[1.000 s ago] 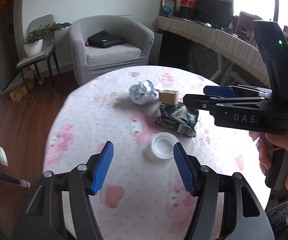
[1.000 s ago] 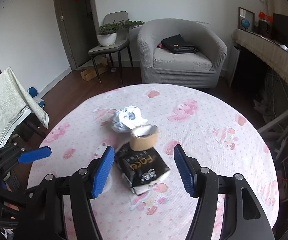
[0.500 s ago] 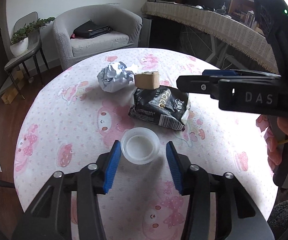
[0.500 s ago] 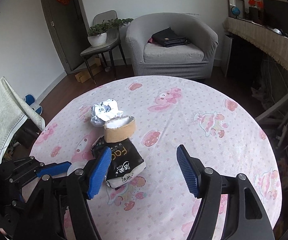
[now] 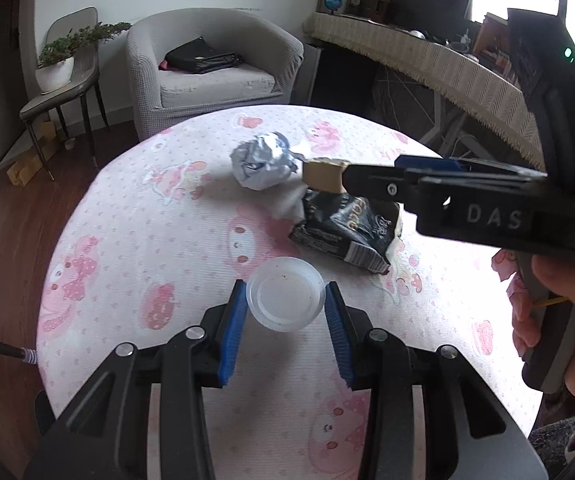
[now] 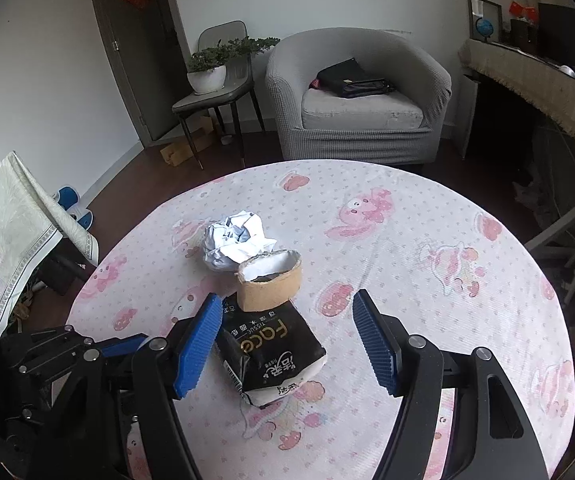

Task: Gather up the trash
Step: 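Grasp the white plastic lid with the left tool while the right grasps the brown tape core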

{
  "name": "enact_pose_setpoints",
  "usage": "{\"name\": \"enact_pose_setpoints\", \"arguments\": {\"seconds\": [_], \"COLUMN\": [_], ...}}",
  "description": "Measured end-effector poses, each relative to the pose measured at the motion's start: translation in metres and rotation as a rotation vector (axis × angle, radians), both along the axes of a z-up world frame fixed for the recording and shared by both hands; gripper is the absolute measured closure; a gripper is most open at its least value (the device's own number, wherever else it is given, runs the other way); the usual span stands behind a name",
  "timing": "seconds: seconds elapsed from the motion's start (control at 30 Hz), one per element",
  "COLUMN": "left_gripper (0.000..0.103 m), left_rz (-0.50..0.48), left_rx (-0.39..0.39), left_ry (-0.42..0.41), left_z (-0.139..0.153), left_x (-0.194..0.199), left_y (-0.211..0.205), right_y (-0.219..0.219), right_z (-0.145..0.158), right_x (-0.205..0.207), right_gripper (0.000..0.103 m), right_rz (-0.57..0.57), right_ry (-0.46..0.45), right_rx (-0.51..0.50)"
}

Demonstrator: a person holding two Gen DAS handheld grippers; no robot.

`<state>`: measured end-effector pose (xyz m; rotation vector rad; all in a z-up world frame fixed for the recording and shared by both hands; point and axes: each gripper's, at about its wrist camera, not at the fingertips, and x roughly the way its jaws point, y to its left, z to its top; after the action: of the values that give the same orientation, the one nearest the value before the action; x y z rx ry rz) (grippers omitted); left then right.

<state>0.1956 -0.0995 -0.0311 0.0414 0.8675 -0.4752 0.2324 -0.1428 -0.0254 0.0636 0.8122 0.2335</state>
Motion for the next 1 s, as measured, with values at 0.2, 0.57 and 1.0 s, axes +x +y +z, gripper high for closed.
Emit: {"name": "enact_pose_setpoints", "arguments": {"seconds": [0.2, 0.57, 1.0], "left_gripper": [0.061, 0.061, 0.061], "left_rz": [0.033, 0.073, 0.154], "left_rx": [-0.006, 0.016, 0.017], "left_ry": [-0.001, -0.018, -0.026], "left_z": [0.006, 0.017, 0.025], "left_x": [-0.004, -0.016, -0.025], "left_y": [0.018, 0.055, 0.106], "right_y": [0.001, 0.014, 0.021], "right_z": [-0.011, -0.014, 0.008], "right_x": [0.012, 0.028, 0.028], "right_gripper": [0.037, 0.048, 0.064], "right_rz": [-0.005, -0.01, -0.055], "right_ry": [0.019, 0.037, 0.016], "right_rx": [-0.012, 0.023, 0.016]}}
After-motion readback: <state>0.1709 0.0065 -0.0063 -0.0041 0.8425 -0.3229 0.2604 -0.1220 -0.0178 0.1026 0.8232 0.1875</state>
